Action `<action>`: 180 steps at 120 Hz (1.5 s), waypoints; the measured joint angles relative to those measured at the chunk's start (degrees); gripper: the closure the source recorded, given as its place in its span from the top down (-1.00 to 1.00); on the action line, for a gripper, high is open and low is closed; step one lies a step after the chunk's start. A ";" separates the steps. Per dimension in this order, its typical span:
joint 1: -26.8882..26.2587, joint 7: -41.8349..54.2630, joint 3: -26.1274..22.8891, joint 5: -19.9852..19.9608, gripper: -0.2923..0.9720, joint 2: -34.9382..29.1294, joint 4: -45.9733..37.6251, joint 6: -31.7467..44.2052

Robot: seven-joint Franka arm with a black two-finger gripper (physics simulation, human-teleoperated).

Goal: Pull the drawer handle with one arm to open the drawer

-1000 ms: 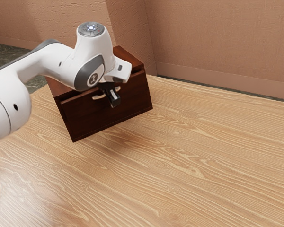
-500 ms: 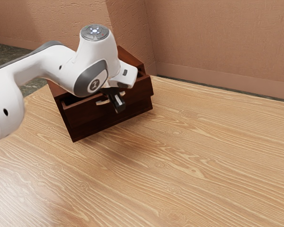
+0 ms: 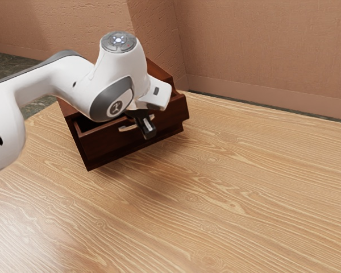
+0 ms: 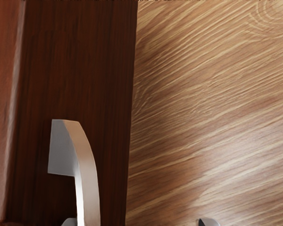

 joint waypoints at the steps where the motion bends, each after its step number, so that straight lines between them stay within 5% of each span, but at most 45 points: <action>1: -0.05 -0.06 0.01 0.00 -0.10 -0.07 -0.09 0.03; 109: -5.50 -6.65 -0.03 1.58 -0.01 -6.79 -9.03 2.17; 180: -6.80 -10.19 -0.20 3.08 -0.14 -8.99 -9.77 1.87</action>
